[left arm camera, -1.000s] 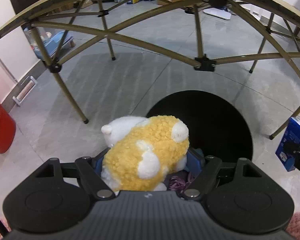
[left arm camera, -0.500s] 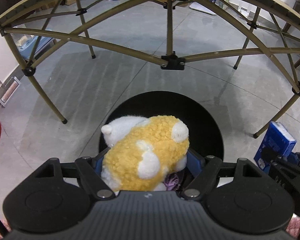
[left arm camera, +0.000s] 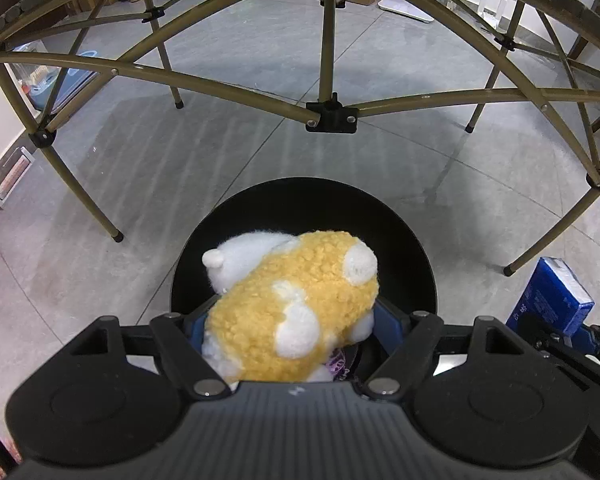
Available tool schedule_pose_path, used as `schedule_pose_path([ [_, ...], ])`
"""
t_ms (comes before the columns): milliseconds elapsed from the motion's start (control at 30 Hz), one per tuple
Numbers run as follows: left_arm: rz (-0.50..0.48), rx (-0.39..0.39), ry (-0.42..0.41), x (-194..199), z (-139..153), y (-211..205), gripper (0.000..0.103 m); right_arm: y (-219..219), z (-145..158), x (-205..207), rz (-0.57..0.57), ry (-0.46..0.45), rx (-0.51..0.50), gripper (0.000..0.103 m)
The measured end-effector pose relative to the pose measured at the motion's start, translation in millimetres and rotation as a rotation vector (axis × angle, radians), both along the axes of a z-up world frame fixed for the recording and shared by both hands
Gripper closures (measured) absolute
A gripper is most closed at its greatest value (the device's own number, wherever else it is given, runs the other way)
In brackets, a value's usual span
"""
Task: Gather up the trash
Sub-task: 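Lower the yellow plush into the bin and open the left tool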
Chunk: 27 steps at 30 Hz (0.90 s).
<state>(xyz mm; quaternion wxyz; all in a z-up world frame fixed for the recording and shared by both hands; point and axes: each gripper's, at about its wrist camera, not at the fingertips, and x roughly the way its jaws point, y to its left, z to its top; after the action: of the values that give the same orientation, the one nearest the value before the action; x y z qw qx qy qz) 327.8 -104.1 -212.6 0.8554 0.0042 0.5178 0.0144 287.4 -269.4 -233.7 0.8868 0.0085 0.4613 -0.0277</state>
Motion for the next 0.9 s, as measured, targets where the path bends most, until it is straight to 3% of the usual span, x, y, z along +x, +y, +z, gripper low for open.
schedule_pose_path([
  [200,-0.012,0.01,0.009,1.0,-3.5,-2.7,0.021,-0.7,0.5,-1.7,0.001,-0.002,0.002,0.082],
  [300,-0.008,-0.008,0.023,2.3,-4.0,-0.9,0.01,0.1,-0.1,-2.0,-0.001,0.001,0.0,0.082],
  [333,-0.006,-0.014,0.028,3.0,-4.3,-0.5,0.001,0.5,-0.2,-2.0,-0.001,0.003,-0.001,0.082],
  [900,0.003,0.012,0.021,2.2,-1.6,4.8,0.0,2.1,-0.1,-2.0,0.006,0.004,-0.002,0.082],
])
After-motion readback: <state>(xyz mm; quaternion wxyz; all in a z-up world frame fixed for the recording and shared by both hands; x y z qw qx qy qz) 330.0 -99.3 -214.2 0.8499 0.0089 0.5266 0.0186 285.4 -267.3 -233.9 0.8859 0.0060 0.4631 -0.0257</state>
